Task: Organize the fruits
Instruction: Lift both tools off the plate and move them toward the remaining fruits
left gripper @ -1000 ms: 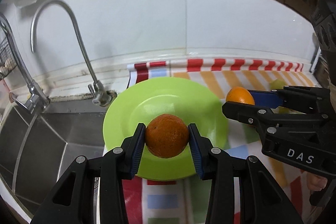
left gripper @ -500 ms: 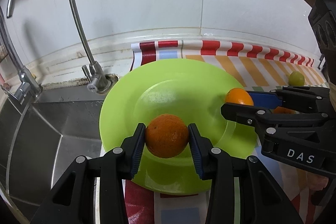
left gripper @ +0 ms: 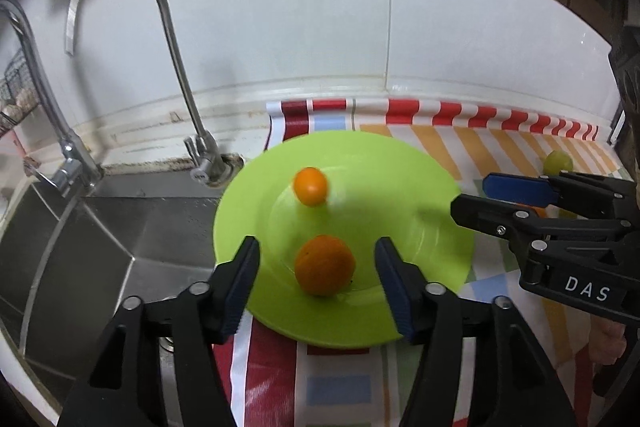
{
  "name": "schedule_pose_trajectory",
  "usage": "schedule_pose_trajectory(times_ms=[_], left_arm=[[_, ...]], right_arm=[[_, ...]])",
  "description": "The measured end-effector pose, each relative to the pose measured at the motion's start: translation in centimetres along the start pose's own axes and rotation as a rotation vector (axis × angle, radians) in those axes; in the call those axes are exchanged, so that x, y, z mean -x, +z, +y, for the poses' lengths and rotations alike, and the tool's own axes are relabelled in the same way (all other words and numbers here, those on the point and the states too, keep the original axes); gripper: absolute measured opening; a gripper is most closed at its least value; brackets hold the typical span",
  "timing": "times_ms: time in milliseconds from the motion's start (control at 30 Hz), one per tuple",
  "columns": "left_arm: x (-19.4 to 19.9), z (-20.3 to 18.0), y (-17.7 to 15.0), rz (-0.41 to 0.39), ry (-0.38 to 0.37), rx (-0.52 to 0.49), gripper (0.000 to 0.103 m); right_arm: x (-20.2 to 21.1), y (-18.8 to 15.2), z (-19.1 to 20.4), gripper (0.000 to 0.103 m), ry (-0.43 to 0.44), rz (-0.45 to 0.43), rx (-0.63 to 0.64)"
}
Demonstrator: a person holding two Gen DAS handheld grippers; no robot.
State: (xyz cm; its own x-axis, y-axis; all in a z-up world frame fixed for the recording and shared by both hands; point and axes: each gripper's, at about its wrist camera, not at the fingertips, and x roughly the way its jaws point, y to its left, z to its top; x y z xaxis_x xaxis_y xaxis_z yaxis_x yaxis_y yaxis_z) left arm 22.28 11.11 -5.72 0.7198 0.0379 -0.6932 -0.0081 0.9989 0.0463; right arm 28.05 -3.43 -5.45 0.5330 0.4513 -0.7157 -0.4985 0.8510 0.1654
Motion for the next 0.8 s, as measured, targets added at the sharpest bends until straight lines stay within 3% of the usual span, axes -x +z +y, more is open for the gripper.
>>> schedule_pose_trajectory(times_ms=[433,500,733,800], left_arm=[[6.4,-2.9,-0.6,-0.113,0.008,0.005,0.074],[7.2,-3.5,-0.6,-0.121,0.001,0.011,0.077],[9.9,-5.6,-1.1,-0.159,-0.027,0.033,0.082],[10.5,-6.3,-1.2,-0.17,-0.031,0.023,0.084]], right_arm=[[7.1,-2.1,-0.7,0.043,-0.039,-0.104,-0.012],[8.3,-2.5,-1.0,0.05,-0.043,-0.117,-0.022],[12.5,-4.1,-2.0,0.051,-0.099,-0.173,-0.032],[13.4,-4.6,-2.3,0.055,-0.114,-0.184,-0.034]])
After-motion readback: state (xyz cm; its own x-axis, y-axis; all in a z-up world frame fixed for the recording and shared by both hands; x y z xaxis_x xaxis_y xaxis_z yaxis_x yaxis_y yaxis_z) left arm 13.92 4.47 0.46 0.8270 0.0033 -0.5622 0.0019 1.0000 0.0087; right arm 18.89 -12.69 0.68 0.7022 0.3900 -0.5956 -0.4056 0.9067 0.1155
